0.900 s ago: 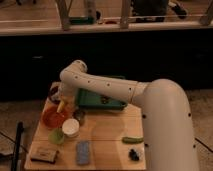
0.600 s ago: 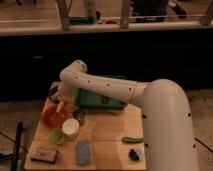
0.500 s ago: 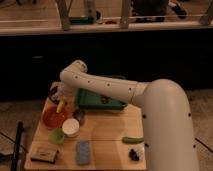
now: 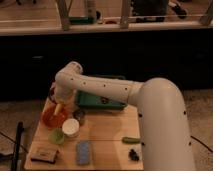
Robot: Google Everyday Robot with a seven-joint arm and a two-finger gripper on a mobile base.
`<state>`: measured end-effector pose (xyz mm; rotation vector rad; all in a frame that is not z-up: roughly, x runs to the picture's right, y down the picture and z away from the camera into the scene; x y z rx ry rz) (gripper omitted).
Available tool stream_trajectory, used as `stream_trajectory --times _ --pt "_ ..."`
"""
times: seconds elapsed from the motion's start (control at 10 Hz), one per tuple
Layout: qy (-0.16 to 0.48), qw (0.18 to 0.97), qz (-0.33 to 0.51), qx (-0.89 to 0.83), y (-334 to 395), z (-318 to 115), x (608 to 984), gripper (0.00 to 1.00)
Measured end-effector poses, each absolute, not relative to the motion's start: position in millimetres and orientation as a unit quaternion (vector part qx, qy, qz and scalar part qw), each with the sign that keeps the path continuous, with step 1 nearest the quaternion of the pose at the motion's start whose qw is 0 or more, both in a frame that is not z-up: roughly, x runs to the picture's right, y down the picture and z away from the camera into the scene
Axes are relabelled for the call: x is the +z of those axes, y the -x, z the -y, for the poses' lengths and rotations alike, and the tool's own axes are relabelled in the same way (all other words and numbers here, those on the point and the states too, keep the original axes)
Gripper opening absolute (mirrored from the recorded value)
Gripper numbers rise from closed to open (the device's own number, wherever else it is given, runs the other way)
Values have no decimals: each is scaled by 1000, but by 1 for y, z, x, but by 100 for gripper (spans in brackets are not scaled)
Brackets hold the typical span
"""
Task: Place banana in red bowl
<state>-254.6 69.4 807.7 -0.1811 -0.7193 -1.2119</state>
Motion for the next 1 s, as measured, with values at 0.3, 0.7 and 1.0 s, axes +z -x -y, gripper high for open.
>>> stream_trajectory --times 0.3,0.7,1.0 --pt "95 753 333 -560 266 -80 806 0" --pt "112 746 339 -562 281 -93 805 0" --pt "125 743 343 -560 287 -102 806 0"
